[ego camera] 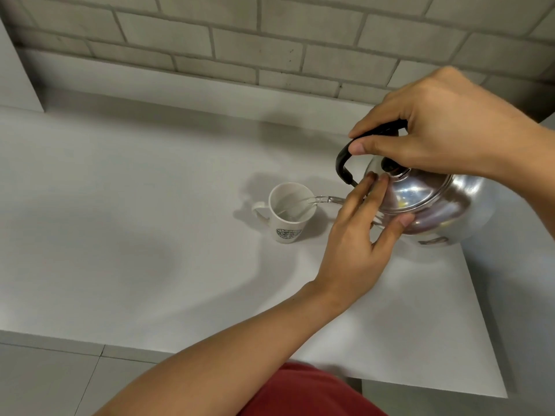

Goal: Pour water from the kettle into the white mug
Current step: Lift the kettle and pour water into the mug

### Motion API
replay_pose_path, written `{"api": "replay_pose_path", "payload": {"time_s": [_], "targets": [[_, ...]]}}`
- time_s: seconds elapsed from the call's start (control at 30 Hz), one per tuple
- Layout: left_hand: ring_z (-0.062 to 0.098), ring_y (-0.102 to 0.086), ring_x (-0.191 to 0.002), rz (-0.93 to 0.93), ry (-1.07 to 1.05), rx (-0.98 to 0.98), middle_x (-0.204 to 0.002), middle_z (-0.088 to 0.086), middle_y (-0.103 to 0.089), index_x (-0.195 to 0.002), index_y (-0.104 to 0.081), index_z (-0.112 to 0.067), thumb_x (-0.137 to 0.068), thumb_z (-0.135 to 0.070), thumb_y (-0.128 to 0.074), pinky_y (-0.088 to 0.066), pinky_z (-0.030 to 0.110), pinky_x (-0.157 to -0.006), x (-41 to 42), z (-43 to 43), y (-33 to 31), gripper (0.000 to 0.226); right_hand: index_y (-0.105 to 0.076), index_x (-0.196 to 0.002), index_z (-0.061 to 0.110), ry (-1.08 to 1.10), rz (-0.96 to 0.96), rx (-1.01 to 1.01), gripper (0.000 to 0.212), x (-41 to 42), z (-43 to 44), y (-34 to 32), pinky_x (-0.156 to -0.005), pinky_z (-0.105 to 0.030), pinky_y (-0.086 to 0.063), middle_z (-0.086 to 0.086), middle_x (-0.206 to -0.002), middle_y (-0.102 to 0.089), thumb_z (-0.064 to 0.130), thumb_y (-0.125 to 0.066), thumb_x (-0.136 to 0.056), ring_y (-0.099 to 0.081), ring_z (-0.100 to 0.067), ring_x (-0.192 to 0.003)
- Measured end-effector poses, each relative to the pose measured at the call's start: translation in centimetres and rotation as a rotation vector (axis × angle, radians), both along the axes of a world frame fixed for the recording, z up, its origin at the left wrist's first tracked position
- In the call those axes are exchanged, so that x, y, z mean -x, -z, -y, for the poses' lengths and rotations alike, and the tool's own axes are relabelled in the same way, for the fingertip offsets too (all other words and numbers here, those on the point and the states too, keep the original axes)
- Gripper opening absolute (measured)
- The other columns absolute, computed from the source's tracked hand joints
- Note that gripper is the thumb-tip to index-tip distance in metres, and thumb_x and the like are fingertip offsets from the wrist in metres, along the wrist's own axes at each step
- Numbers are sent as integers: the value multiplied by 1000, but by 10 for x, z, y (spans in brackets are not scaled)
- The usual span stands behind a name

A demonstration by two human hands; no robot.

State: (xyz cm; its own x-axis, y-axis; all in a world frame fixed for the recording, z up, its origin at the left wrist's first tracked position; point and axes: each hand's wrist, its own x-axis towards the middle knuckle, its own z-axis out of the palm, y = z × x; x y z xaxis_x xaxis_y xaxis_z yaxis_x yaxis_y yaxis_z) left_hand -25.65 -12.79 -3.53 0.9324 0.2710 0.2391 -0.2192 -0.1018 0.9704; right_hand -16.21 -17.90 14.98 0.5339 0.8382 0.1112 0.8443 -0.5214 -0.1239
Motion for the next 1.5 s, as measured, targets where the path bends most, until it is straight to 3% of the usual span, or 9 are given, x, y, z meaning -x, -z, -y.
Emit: {"api": "replay_pose_path", "payload": {"time_s": [0.5, 0.7, 1.1, 1.5], "targets": [[8, -34, -153, 22, -23, 76, -163, -8, -37, -157, -43, -22, -103, -26, -68, -51, 48, -111, 0, 10, -7, 60, -83, -106, 32, 20, -1, 61, 30, 9, -7, -13, -77, -46, -59, 3, -88, -82, 51, -65, -91, -73, -19, -85], [8, -33, -153, 26, -27, 100, -163, -6, -37, -157, -43, -21, -102, -25, -69, -51, 48, -110, -1, 10, -8, 60, -82, -107, 36, 42, -27, 67, 38, 10, -10, -15, -75, -43, -59, 4, -82, -81, 59, -59, -86, -72, -16, -82], [2, -34, -151, 39, -42, 142, -162, -8, -39, -156, -43, -24, -102, -26, -69, -55, 43, -106, 1, 11, -14, 60, -82, -105, 35, 7, 29, 104, 29, 9, -15, -17, -70, -42, -57, 3, -77, -78, 53, -65, -91, -70, -19, -76], [1, -34, -151, 53, -54, 136, -161, -7, -41, -155, -44, -24, -102, -27, -69, -54, 35, -107, -1, 12, -14, 59, -82, -106, 35, 12, 34, 143, 37, 9, -17, -18, -74, -46, -59, 2, -83, -81, 59, -59, -89, -72, -23, -83]]}}
